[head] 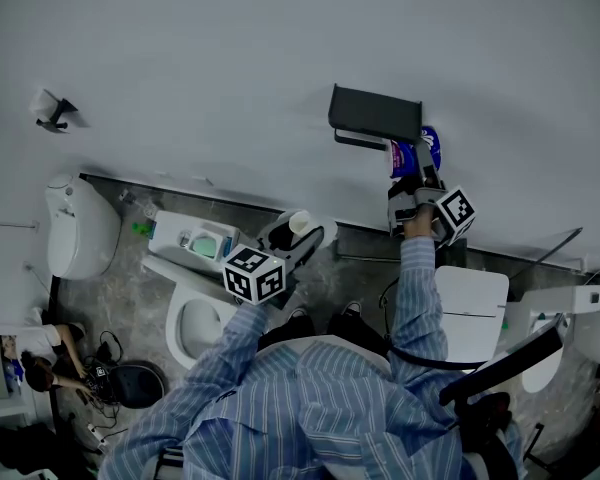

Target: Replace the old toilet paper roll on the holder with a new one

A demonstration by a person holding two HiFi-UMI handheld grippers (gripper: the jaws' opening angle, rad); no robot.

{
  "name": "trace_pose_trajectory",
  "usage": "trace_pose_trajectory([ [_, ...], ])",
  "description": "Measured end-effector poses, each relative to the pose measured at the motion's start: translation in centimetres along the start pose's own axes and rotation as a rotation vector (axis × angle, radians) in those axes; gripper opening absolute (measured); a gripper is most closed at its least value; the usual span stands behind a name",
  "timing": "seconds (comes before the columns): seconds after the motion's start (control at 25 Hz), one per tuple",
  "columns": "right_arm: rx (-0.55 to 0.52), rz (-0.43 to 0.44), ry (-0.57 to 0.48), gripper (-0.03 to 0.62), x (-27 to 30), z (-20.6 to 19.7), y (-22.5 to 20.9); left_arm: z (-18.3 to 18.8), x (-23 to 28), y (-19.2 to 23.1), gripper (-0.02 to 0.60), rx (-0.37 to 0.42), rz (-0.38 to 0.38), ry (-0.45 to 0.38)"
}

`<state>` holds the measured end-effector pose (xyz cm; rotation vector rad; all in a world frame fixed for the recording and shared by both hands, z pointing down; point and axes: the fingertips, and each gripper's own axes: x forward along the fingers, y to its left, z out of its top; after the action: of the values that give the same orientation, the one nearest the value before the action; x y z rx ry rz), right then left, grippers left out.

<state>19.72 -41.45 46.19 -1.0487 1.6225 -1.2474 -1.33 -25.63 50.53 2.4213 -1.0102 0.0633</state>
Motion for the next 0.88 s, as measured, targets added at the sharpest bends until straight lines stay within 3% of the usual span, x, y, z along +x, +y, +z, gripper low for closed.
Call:
trace_pose_trajectory([
  [0.28, 0.049, 0.022, 0.025, 0.437, 0.4, -3.2, 0.5, -0.1, -0.6, 0.5, 0.203, -0.007, 0.002, -0.004],
  [0.76, -0.017, 0.021, 0.200, 0.436, 2.9, -9.6, 1.5, 0.2, -1.0, 0.7, 0.203, -0.007, 0.009, -0.014],
  [0.88, -0.017, 0.013, 0.205, 0.436, 3.4, -10.3, 1.3, 0.4, -1.3, 1.2, 0.204, -0.010, 0.014, -0.017],
])
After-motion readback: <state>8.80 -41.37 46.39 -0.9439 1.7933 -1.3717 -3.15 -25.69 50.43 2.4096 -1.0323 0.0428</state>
